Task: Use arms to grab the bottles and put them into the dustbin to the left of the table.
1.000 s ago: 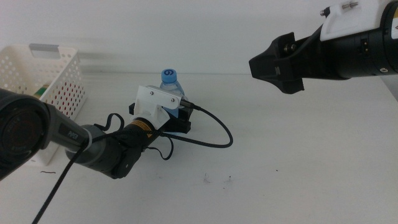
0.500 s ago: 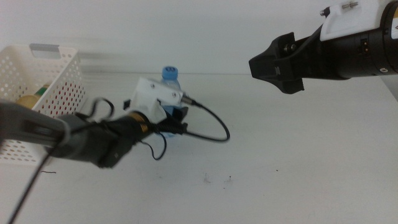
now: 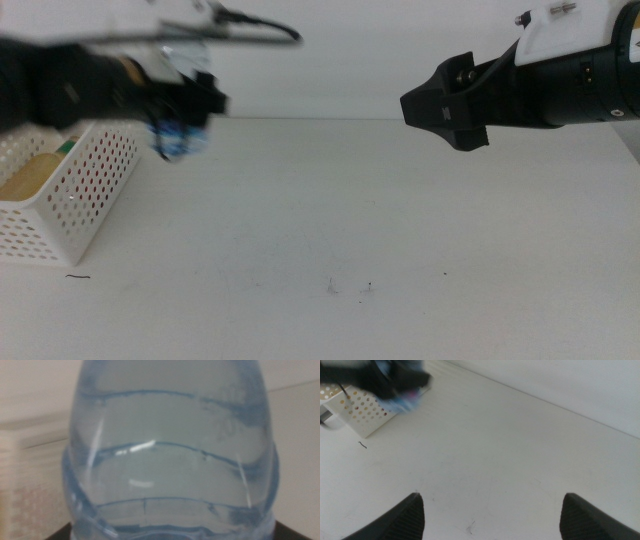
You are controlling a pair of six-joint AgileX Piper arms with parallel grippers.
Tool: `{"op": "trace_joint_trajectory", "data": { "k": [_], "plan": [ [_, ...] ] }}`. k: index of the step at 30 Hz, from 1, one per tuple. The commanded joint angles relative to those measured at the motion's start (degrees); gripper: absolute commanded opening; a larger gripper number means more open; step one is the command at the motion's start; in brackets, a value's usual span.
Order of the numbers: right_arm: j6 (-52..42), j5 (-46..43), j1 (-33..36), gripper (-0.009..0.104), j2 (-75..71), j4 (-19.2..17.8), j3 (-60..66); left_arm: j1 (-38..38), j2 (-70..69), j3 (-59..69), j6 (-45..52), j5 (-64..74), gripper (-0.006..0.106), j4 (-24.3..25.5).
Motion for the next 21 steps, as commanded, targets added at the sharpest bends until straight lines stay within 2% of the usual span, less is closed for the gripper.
{"op": "trace_joint_trajectory", "data": {
  "k": [1, 5, 8, 10, 14, 21],
  "plan": [
    [-0.20, -0.42, -0.13, 0.087, -0.01, -0.30, -0.53, 2.72, -1.54, -6.76, 7.65, 11.33, -0.002, -4.14],
    [-0.20, -0.42, -0.13, 0.087, -0.01, -0.30, -0.53, 7.37, -0.09, -16.92, 13.23, 27.00, -0.002, -4.59],
    [-0.20, -0.42, -0.13, 0.087, -0.01, -0.30, -0.53, 11.75, 1.30, -22.78, 15.76, 33.42, -0.002, -5.06],
    [-0.20, -0.42, -0.13, 0.087, -0.01, -0.30, -0.53, 14.54, 2.76, -25.52, 18.47, 36.99, -0.002, -7.07],
    [-0.20, -0.42, -0.13, 0.087, -0.01, -0.30, -0.53, 20.68, 6.46, -29.35, 23.90, 41.32, -0.002, -11.55],
    [-0.20, -0.42, -0.13, 0.087, -0.01, -0.30, -0.53, 30.29, 12.87, -32.29, 26.96, 42.59, -0.002, -13.59]
  ]
}}
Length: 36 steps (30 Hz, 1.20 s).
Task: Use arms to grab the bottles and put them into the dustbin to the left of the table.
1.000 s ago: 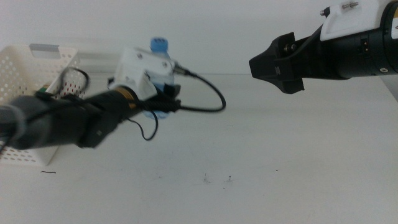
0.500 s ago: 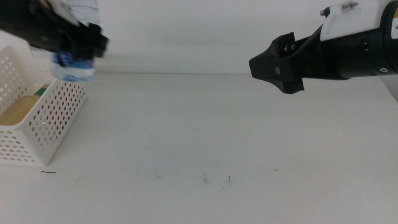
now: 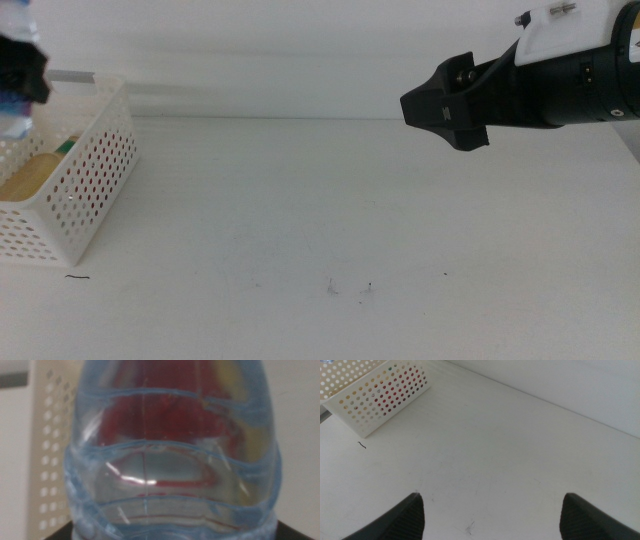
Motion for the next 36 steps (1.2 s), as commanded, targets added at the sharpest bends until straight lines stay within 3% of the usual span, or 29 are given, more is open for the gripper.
{"op": "trace_joint_trajectory", "data": {
  "k": [1, 15, 19, 22, 26, 27, 36],
  "plan": [
    [-0.20, -0.42, -0.13, 0.087, -0.01, -0.30, -0.53, 2.30, 0.86, -1.25, 3.00, -1.74, -0.002, -2.20],
    [-0.20, -0.42, -0.13, 0.087, -0.01, -0.30, -0.53, 4.87, 11.91, -1.25, 9.33, -7.62, 0.003, -2.60],
    [-0.20, -0.42, -0.13, 0.087, -0.01, -0.30, -0.53, 4.87, 12.63, -1.25, 9.17, -7.85, 0.021, -2.40],
    [-0.20, -0.42, -0.13, 0.087, -0.01, -0.30, -0.53, 4.87, 12.76, -1.25, 8.66, -8.36, 0.047, -1.88],
    [-0.20, -0.42, -0.13, 0.087, -0.01, -0.30, -0.53, 4.87, 12.79, -1.25, 8.57, -7.88, 0.090, 0.00],
    [-0.20, -0.42, -0.13, 0.087, -0.01, -0.30, -0.53, 4.87, 12.79, -1.25, 8.45, -7.37, 0.094, 0.01],
    [-0.20, -0.42, -0.13, 0.087, -0.01, -0.30, -0.53, 4.63, 6.79, -2.37, 3.75, -0.98, 0.094, -2.14]
  ]
}}
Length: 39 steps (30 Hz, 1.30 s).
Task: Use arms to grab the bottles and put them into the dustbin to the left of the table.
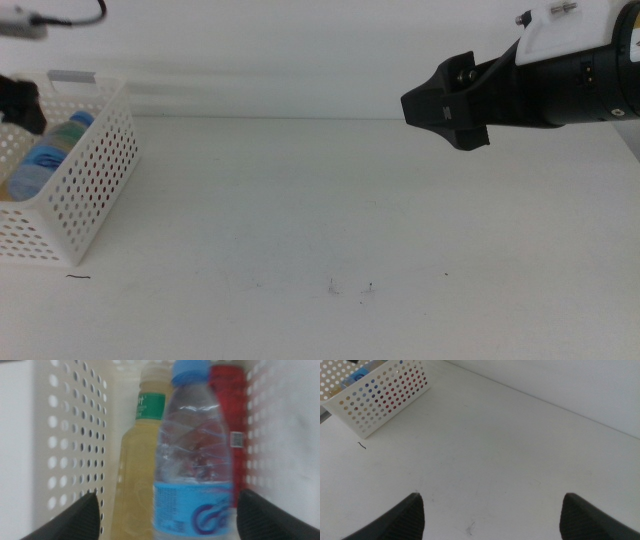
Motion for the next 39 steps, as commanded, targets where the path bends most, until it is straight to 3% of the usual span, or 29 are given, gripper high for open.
{"op": "trace_joint_trajectory", "data": {
  "k": [1, 7, 17, 24, 39],
  "plan": [
    [-0.20, -0.42, -0.13, 0.087, -0.01, -0.30, -0.53, -0.25, -3.61, -0.69, -1.36, 1.60, 0.094, -1.80],
    [-0.20, -0.42, -0.13, 0.087, -0.01, -0.30, -0.53, -3.23, -15.18, 4.14, -0.43, 0.35, 0.094, -5.52],
    [-0.20, -0.42, -0.13, 0.087, -0.01, -0.30, -0.53, -13.64, -46.67, 33.04, 5.72, -25.75, 0.094, -18.28],
    [-0.20, -0.42, -0.13, 0.087, -0.01, -0.30, -0.53, -20.99, -61.88, 43.15, 5.59, -32.93, 0.094, -19.03],
    [-0.20, -0.42, -0.13, 0.087, -0.01, -0.30, -0.53, -21.03, -65.01, 43.26, 5.11, -29.62, 0.094, -22.09]
  ]
}}
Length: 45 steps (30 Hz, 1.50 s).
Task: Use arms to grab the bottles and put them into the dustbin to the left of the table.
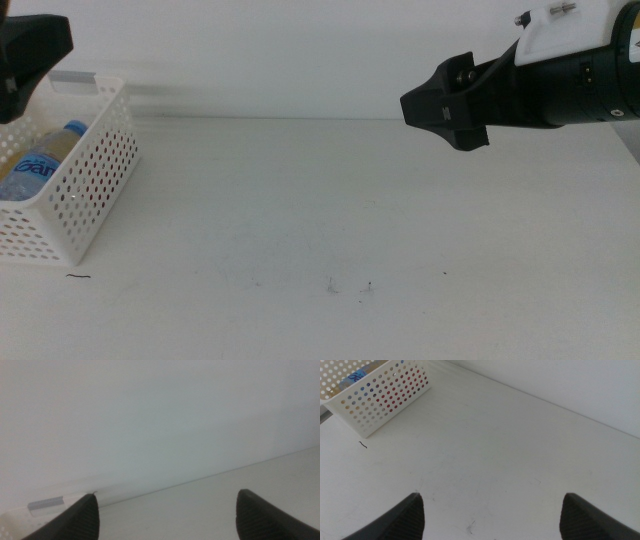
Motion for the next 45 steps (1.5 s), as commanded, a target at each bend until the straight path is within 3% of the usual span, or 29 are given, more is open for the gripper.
{"op": "trace_joint_trajectory", "data": {
  "k": [1, 8, 11, 13, 16, 19, 34, 37, 40, 45],
  "plan": [
    [-0.20, -0.42, -0.13, 0.087, -0.01, -0.30, -0.53, -0.27, -0.26, 0.16, -0.36, -0.80, 0.094, -1.32],
    [-0.20, -0.42, -0.13, 0.087, -0.01, -0.30, -0.53, -0.27, -0.26, 0.16, -0.36, -2.92, 0.094, -1.58],
    [-0.20, -0.42, -0.13, 0.087, -0.01, -0.30, -0.53, -0.27, -0.14, 0.16, -1.40, -4.39, 0.094, -4.74],
    [-0.20, -0.42, -0.13, 0.087, -0.01, -0.30, -0.53, -0.36, -0.14, 0.16, -6.04, -4.69, 0.094, -0.95],
    [-0.20, -0.42, -0.13, 0.087, -0.01, -0.30, -0.53, -1.04, -1.25, 0.16, -16.51, -3.99, 0.094, 10.05],
    [-0.20, -0.42, -0.13, 0.087, -0.01, -0.30, -0.53, -2.58, -1.74, 0.16, -22.75, -4.07, 0.094, 16.84],
    [-0.20, -0.86, -0.13, 0.087, -0.01, -0.21, 0.26, -3.07, -1.84, 0.21, -22.83, -2.97, 0.094, 21.26],
    [-0.20, -7.90, -1.61, 0.087, -1.68, 1.30, 5.04, -3.07, -2.72, 1.12, -22.83, -2.02, 0.094, 21.39],
    [-0.20, -19.83, -4.54, 0.087, -5.69, 5.64, 13.07, -3.07, -6.07, 5.84, -22.83, -6.82, 0.094, 21.39],
    [-0.20, -36.05, -10.55, 0.087, -15.38, 7.45, 29.57, -2.97, -15.97, 22.29, -22.83, -15.35, 0.094, 19.69]
  ]
}}
